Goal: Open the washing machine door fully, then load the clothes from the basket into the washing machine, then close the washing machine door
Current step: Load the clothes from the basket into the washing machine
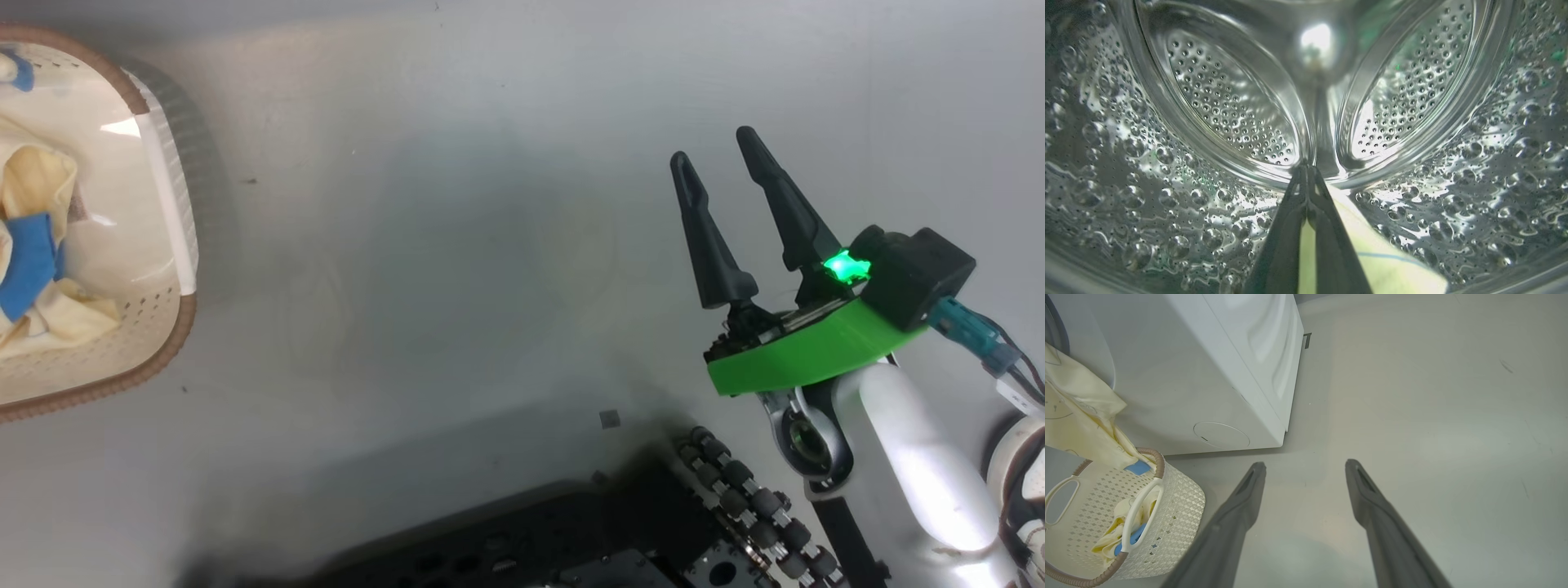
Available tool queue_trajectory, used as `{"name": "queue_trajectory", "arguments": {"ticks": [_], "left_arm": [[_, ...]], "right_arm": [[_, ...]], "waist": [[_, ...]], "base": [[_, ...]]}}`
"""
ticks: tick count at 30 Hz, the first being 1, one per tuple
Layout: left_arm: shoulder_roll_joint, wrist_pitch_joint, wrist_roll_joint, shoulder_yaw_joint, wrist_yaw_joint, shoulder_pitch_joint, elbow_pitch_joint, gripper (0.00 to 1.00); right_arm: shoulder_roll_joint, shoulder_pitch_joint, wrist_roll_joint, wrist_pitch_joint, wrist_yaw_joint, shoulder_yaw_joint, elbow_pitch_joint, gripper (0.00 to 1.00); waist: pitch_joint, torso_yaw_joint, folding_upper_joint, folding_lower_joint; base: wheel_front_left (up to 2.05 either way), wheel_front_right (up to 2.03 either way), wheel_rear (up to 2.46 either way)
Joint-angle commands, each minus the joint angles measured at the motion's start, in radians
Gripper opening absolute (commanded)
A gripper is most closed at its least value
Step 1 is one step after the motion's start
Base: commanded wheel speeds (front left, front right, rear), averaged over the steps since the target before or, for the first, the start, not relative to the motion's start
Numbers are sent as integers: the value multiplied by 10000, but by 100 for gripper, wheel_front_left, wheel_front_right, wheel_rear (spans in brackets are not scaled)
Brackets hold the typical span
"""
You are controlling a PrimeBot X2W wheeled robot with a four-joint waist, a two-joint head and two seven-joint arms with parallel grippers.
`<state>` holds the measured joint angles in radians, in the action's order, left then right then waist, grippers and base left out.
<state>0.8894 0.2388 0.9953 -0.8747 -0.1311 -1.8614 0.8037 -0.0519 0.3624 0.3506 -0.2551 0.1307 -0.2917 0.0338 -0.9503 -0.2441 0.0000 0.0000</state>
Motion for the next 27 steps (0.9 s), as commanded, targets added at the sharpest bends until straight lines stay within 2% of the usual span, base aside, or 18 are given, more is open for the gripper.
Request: {"name": "queue_trajectory", "arguments": {"ticks": [1, 10, 11, 12, 13, 27], "left_arm": [[292, 63, 77, 97, 4, -380, -31, 0], [120, 74, 542, -1267, 4, -676, 590, 0], [127, 84, 539, -1376, 4, -724, 678, 13], [133, 102, 532, -1451, 4, -776, 798, 90], [107, 116, 582, -1498, 4, -805, 916, 100], [-39, 224, 1156, -2210, 4, -293, 739, 100]], "right_arm": [[17, -218, -13, -66, 0, -195, -281, 100], [17, -206, 53, -66, 0, -315, -265, 100], [17, -216, 56, -66, 0, -308, -260, 100], [17, -224, 54, -66, 0, -303, -253, 100], [17, -226, 54, -66, 0, -298, -243, 100], [17, -101, -260, -66, 0, -55, -179, 100]], "waist": [[-40, 2, 0, 0], [-107, -145, 0, 0], [-97, -150, 0, 0], [-86, -152, 0, 0], [-70, -152, 0, 0], [427, 294, 0, 0]], "base": [[0, 0, 0], [0, 0, 0], [0, 0, 0], [0, 0, 0], [0, 0, 0], [0, 0, 0]]}}
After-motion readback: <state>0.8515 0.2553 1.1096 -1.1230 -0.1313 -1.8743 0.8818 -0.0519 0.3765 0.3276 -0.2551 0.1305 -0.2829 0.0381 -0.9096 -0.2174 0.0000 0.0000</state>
